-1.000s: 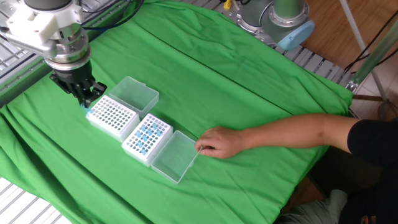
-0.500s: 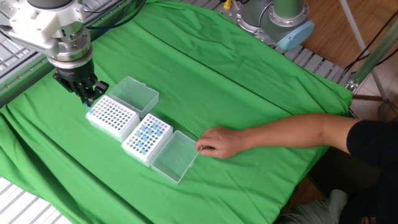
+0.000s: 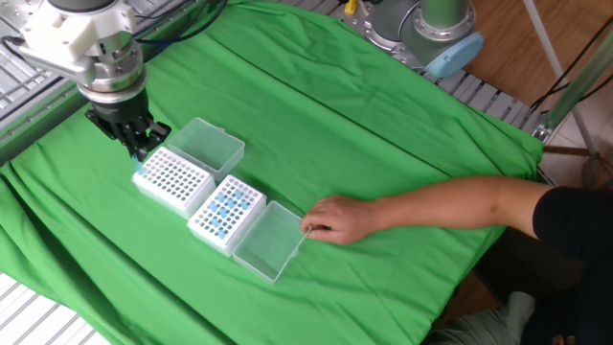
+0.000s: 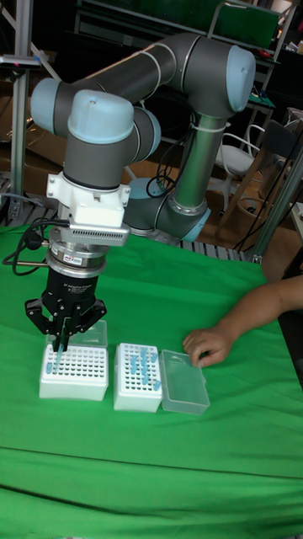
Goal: Insert a medium pipette tip into the holder for medium pipette tips
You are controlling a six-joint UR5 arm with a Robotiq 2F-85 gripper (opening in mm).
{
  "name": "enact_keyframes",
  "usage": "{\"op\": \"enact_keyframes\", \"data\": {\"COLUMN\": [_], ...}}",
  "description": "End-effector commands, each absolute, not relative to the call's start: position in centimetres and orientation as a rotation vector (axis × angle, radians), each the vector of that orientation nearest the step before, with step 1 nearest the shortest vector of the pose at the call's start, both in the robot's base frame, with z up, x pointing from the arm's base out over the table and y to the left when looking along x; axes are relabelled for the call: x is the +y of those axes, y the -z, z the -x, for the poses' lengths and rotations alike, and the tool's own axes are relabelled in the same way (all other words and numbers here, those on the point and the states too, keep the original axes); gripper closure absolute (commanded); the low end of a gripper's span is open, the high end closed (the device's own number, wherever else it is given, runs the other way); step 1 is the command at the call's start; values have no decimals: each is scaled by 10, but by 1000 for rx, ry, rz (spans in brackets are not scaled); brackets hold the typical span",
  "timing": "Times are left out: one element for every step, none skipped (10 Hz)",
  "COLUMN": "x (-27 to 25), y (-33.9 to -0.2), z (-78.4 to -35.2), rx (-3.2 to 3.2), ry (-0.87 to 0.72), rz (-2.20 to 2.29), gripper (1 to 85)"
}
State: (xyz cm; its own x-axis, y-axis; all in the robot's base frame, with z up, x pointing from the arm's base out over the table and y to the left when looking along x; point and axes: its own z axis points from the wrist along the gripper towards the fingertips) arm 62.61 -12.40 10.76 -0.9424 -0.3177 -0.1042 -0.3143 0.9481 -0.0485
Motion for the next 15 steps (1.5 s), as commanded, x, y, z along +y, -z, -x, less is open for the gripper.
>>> {"op": "enact_keyframes", "data": {"x": [-121, -122, -122, -122, -122, -122, -123, -124, -121, -122, -125, -124, -124, -117, -105], "y": [-106, -106, -106, -105, -104, -103, -101, -100, -98, -97, -97, -96, -97, -97, -97], "z": [-625, -625, -625, -626, -626, -627, -626, -626, -626, -624, -622, -621, -621, -619, -615], "rx": [2985, 2983, 2979, 2976, 2972, 2966, 2965, 2955, 2943, 2942, 2945, 2946, 2944, 2960, 2985], "ry": [28, 28, 27, 23, 24, 19, 19, 21, -3, -2, 11, 9, 4, -24, -54], "rz": [471, 473, 475, 476, 480, 484, 493, 531, 564, 606, 638, 643, 647, 604, 533], "gripper": [847, 847, 847, 847, 847, 847, 847, 813, 730, 673, 607, 580, 563, 553, 560]}}
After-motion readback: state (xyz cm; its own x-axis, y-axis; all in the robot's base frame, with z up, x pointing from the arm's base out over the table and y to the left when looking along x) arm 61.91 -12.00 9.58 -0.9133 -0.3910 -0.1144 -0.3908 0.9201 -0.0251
